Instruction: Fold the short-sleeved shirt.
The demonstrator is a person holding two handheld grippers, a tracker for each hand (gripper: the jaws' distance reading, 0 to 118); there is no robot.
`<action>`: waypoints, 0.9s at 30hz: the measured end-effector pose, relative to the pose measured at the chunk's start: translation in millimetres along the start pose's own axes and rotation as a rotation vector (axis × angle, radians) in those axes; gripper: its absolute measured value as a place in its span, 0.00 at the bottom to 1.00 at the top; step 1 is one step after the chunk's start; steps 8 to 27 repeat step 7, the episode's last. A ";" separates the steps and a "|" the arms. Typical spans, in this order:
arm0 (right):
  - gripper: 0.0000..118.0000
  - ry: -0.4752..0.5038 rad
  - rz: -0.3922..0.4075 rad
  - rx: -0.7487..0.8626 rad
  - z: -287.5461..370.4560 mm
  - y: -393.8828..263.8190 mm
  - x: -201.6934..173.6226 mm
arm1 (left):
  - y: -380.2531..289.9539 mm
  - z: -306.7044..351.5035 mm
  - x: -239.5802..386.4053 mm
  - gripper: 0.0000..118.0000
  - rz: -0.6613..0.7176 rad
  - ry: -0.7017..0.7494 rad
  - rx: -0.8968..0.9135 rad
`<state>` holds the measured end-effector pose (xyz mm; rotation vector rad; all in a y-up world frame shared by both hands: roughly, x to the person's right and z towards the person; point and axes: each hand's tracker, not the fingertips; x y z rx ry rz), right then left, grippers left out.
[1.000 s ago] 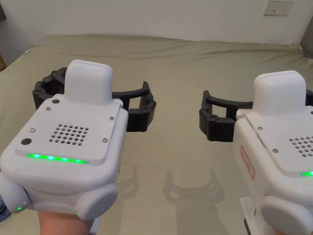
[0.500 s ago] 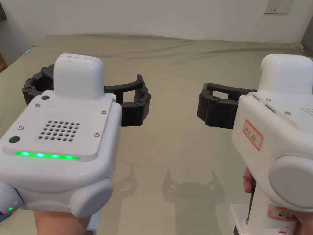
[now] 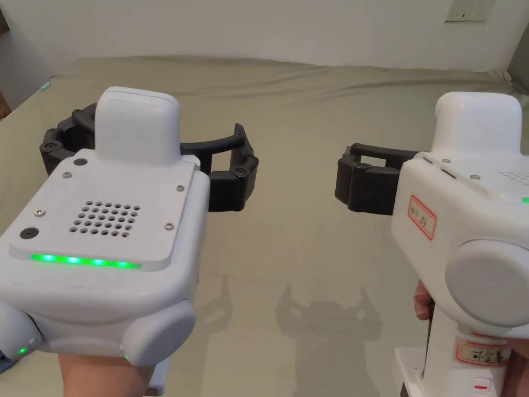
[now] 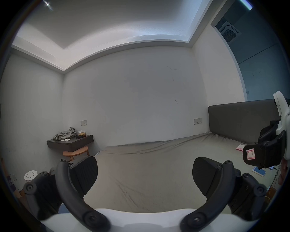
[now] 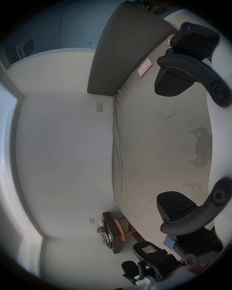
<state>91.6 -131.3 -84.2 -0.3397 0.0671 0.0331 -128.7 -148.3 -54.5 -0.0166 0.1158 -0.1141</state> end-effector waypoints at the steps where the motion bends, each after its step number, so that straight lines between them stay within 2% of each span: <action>1: 1.00 0.011 0.001 -0.012 -2.0 -0.4 0.2 | -0.1 -0.1 0.3 0.99 -0.001 -0.002 0.000; 4: 1.00 -0.011 -0.043 -0.033 -6.9 -3.0 2.0 | -0.4 -1.3 0.1 0.99 -0.005 -0.001 -0.002; 7: 1.00 0.053 -0.075 -0.047 -6.4 -0.3 9.0 | -0.7 -1.7 -0.5 0.99 -0.007 -0.001 -0.002; 27: 1.00 0.053 -0.075 -0.047 -6.4 -0.3 9.0 | -0.7 -1.7 -0.5 0.99 -0.007 -0.001 -0.002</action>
